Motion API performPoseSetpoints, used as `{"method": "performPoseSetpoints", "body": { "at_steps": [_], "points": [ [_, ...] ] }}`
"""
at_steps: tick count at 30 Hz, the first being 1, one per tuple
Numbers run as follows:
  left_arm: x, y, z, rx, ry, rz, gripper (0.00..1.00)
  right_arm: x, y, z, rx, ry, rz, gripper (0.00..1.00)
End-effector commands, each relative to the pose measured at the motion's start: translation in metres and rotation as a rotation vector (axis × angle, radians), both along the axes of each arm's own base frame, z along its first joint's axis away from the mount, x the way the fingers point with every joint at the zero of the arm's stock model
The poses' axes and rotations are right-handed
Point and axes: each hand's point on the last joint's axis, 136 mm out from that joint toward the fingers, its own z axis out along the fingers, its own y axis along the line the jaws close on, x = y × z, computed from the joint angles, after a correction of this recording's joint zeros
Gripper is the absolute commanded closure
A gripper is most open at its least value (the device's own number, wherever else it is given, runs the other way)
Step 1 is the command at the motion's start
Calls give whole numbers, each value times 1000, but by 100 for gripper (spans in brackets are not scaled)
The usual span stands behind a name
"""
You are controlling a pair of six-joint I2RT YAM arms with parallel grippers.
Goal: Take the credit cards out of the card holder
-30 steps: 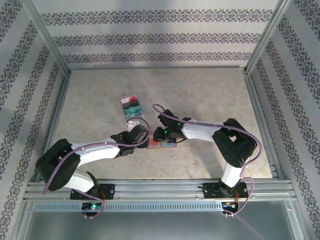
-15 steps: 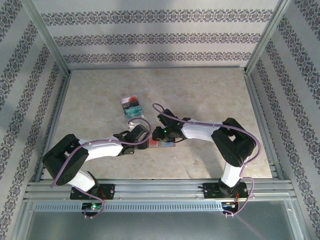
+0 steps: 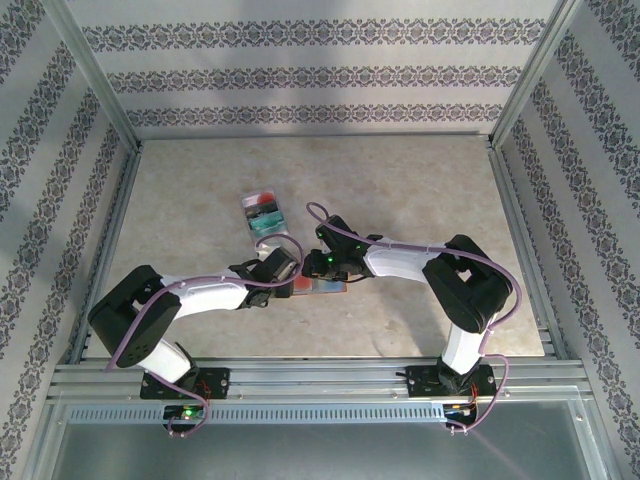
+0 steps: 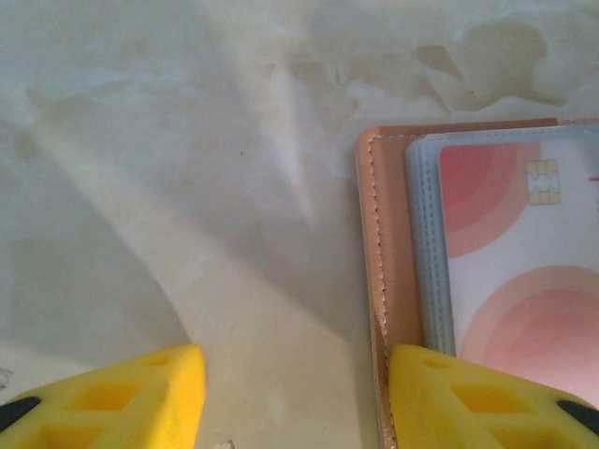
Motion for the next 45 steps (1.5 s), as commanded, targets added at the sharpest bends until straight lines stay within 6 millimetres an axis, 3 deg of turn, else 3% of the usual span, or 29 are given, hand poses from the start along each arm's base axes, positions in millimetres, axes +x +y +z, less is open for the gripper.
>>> {"method": "performPoseSetpoints", "body": {
  "at_steps": [1,17,25,33,45],
  "points": [
    [-12,-7,-21,-23,95,-37,46,-1,-9,-8,-38,17,-25,67],
    [-15,-16,-24,-58,119,-79,61,1,12,-7,-21,-3,32,68],
    [-16,-19,-25,-73,127,-87,62,1,9,6,-32,-40,33,70],
    [-16,-24,-25,-86,129,-101,62,1,12,-9,-31,1,31,70],
    [-17,-32,-27,-111,147,-130,62,-1,25,-3,66,-2,66,71]
  ]
}}
